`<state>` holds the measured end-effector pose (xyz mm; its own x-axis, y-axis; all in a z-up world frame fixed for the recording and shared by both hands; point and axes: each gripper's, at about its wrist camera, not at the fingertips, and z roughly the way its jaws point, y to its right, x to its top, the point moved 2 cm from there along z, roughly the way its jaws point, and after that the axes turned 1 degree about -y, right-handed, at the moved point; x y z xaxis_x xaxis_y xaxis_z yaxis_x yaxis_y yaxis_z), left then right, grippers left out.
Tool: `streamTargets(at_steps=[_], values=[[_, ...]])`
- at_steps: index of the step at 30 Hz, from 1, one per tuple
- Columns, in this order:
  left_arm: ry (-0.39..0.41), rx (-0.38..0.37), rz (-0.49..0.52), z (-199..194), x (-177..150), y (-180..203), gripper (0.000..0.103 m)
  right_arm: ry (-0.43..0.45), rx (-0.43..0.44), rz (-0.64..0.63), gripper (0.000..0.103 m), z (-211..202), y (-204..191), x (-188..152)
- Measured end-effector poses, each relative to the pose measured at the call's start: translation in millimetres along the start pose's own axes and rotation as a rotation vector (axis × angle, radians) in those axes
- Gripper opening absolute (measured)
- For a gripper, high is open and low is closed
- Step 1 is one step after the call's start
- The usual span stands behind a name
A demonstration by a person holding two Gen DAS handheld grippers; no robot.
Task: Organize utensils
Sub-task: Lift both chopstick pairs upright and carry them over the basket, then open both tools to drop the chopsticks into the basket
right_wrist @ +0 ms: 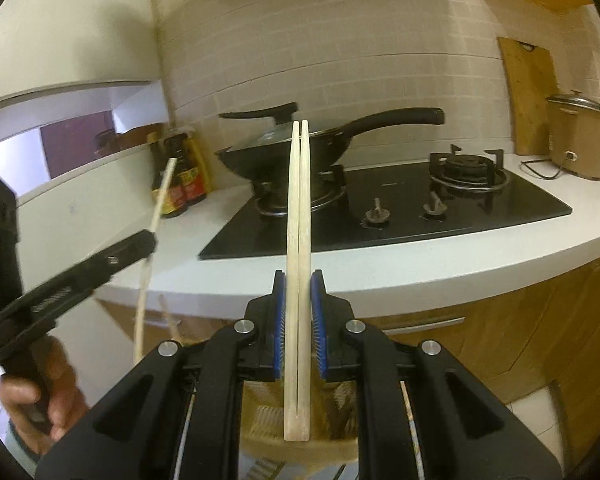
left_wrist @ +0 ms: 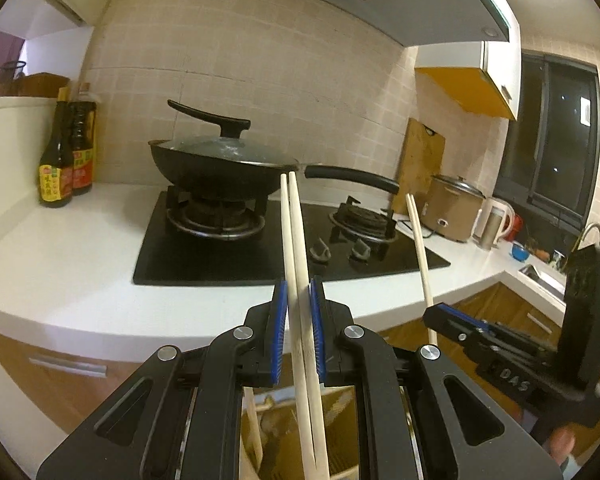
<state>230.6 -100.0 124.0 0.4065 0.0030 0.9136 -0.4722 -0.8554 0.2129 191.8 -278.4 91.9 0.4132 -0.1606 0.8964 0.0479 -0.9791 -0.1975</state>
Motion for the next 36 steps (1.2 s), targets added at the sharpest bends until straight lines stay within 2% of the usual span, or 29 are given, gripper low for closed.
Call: streamTargets(at_steps=[3, 7, 11, 14, 16, 25, 27, 29, 31, 34, 36], values=[[0.019, 0.018, 0.003, 6.4, -3.1, -1.2, 0.01, 0.018, -0.031, 0.018, 0.011, 10.8, 7.2, -3.8], [0.098, 0.078, 0.058, 7.4, -13.6, 1.9, 0.01, 0.044, -0.067, 0.018, 0.011, 16.5, 12.1, -12.7], [0.174, 0.111, 0.097, 4.7, -26.2, 4.5, 0.01, 0.078, -0.079, 0.004, 0.011, 18.5, 12.9, -19.6], [0.208, 0.114, 0.104, -1.1, -33.4, 5.4, 0.01, 0.101, -0.056, 0.004, 0.011, 16.9, 13.4, -25.2], [0.216, 0.11, 0.108, -4.4, -36.7, 5.1, 0.011, 0.128, -0.056, 0.009, 0.012, 12.2, 14.8, -30.0], [0.147, 0.074, 0.072, -20.4, -57.1, -5.2, 0.013, 0.066, -0.012, 0.024, 0.015, -23.9, 19.7, -52.9], [0.123, 0.061, 0.052, -29.0, -60.4, -8.5, 0.029, 0.056, -0.006, 0.029, 0.017, -38.6, 18.8, -57.9], [0.11, 0.05, 0.038, -37.4, -63.7, -10.8, 0.037, 0.03, 0.004, 0.029, 0.025, -52.4, 16.4, -64.9], [0.09, 0.033, 0.026, -47.7, -68.2, -12.3, 0.04, 0.017, -0.011, 0.021, 0.038, -67.6, 12.1, -74.3], [0.055, -0.008, 0.008, -66.3, -78.7, -14.6, 0.054, -0.01, -0.002, 0.009, 0.038, -84.5, 4.7, -87.0], [0.028, -0.036, 0.002, -80.0, -88.7, -15.2, 0.056, -0.046, 0.009, 0.01, 0.038, -97.0, -2.4, -99.8]])
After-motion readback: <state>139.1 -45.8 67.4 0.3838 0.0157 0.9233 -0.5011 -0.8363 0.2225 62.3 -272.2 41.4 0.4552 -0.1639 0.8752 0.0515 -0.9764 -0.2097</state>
